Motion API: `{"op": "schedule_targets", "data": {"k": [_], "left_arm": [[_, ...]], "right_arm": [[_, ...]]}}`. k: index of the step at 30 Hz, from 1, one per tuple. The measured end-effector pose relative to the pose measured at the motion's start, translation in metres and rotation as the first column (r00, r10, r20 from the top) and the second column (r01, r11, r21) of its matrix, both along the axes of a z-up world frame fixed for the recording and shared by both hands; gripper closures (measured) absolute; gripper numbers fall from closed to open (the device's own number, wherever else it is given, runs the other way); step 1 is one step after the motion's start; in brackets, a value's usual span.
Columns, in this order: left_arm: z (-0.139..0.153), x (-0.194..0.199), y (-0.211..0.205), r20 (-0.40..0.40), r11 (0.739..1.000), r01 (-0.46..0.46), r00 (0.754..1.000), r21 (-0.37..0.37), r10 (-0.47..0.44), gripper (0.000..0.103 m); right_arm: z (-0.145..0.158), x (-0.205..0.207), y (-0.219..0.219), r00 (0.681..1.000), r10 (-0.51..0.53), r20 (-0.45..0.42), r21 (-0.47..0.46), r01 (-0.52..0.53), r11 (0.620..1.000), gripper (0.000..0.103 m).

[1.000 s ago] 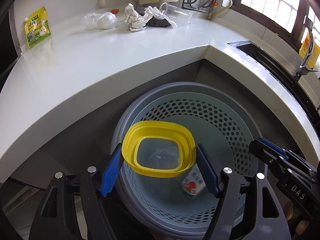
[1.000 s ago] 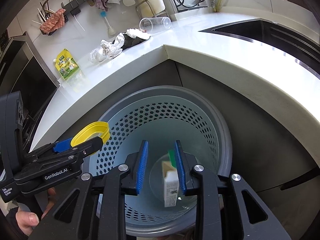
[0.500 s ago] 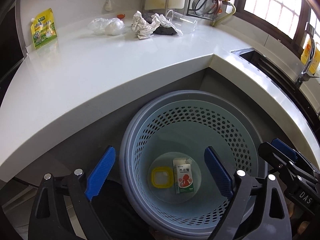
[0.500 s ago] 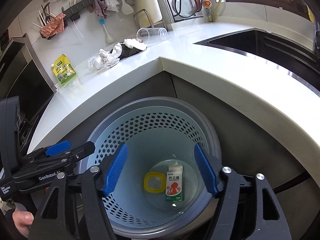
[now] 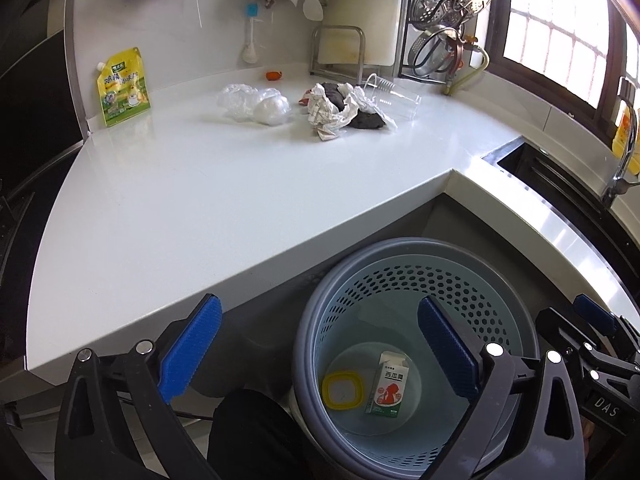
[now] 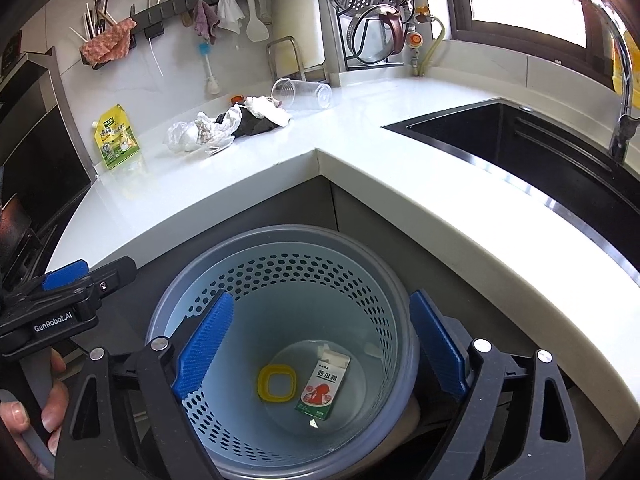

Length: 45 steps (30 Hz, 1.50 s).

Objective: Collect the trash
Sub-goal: 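Move both tools back toward the plastic bag and clear cup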

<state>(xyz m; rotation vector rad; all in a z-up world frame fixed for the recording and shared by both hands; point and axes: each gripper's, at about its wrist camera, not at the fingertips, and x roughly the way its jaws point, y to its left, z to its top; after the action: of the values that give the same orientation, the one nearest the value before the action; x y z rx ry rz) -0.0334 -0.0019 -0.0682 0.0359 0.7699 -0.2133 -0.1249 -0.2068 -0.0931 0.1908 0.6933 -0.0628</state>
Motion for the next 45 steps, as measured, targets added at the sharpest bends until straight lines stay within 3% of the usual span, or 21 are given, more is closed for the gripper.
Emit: {"op": "schedule_targets", "data": {"k": [11, 16, 27, 31, 39, 45], "left_arm": [[0.021, 0.016, 0.021, 0.062, 0.998, -0.067, 0.996, -0.006, 0.067, 0.006], [0.036, 0.035, 0.028, 0.108, 0.995, -0.094, 0.989, -0.022, 0.096, 0.006], [0.059, 0.1, 0.019, 0.177, 0.989, -0.146, 0.973, -0.038, 0.15, 0.006], [0.061, 0.128, 0.02, 0.159, 0.985, -0.168, 0.972, -0.05, 0.174, 0.006], [0.058, 0.187, 0.035, 0.079, 0.97, -0.235, 0.968, -0.061, 0.24, 0.006], [0.05, 0.23, 0.042, 0.013, 0.962, -0.269, 0.963, -0.046, 0.27, 0.006]], "right_arm": [[0.03, 0.02, 0.004, 0.992, -0.067, 0.104, -0.128, 0.08, 0.989, 0.014], [0.045, 0.044, -0.002, 0.987, -0.064, 0.144, -0.104, 0.08, 0.991, 0.014], [0.079, 0.113, -0.004, 0.974, 0.042, 0.224, -0.163, -0.005, 0.987, 0.014], [0.087, 0.152, -0.01, 0.978, 0.071, 0.195, -0.205, -0.03, 0.978, 0.014], [0.089, 0.237, -0.036, 0.985, 0.122, 0.125, -0.135, -0.105, 0.985, 0.014], [0.086, 0.294, -0.035, 0.981, 0.176, 0.077, -0.224, -0.155, 0.962, 0.014]]}}
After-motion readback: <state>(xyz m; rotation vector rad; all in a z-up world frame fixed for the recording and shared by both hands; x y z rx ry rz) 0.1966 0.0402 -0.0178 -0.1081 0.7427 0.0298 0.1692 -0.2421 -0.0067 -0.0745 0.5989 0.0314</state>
